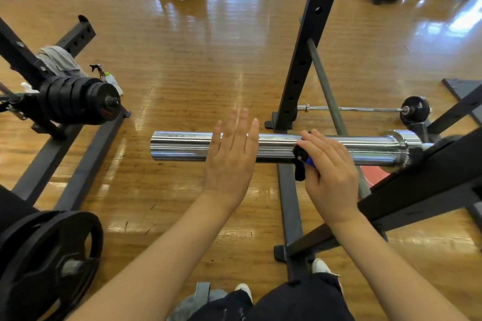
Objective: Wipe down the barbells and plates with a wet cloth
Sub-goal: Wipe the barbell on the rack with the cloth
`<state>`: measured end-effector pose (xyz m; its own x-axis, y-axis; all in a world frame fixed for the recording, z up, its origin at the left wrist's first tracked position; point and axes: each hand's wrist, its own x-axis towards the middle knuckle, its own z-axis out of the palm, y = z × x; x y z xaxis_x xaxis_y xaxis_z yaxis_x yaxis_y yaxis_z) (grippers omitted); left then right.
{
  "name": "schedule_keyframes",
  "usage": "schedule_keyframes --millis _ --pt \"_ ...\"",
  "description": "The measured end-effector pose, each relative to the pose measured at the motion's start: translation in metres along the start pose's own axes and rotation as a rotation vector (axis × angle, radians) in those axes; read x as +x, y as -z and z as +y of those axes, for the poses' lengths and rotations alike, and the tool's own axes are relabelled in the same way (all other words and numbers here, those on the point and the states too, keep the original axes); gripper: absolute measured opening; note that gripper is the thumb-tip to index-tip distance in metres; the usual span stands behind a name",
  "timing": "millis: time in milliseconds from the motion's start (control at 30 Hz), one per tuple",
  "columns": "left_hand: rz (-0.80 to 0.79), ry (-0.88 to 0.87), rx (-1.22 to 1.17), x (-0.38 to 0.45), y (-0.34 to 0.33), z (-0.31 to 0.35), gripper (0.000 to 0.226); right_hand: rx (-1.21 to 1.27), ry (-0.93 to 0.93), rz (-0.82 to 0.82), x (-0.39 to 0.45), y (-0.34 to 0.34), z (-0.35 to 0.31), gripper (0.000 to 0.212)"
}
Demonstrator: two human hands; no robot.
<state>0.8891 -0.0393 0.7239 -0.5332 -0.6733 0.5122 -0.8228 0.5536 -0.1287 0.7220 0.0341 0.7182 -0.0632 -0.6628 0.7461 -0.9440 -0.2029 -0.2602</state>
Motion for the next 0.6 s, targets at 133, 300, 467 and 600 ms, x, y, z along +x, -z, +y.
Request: schedule_keyframes --millis 133,300,467,600 --pt "-0.068 0.003 -0.076 0.006 0.006 -0.001 0.054 0.027 -0.024 0.021 0.01 0.003 -0.017 0.028" --pt "-0.324 -0.074 -0.168 0.026 0.028 -0.012 0.068 0.009 0.192 -0.095 0.003 -0.021 -0.037 0.032" --pt "-0.39 -0.094 -0.235 0.033 0.035 -0.018 0.072 -0.056 0.228 -0.072 -0.008 -0.02 -0.008 0.039" --pt "-0.294 -0.102 -0.079 0.022 0.028 -0.013 0.087 -0.037 0.161 -0.028 -0.009 -0.012 -0.004 0.038"
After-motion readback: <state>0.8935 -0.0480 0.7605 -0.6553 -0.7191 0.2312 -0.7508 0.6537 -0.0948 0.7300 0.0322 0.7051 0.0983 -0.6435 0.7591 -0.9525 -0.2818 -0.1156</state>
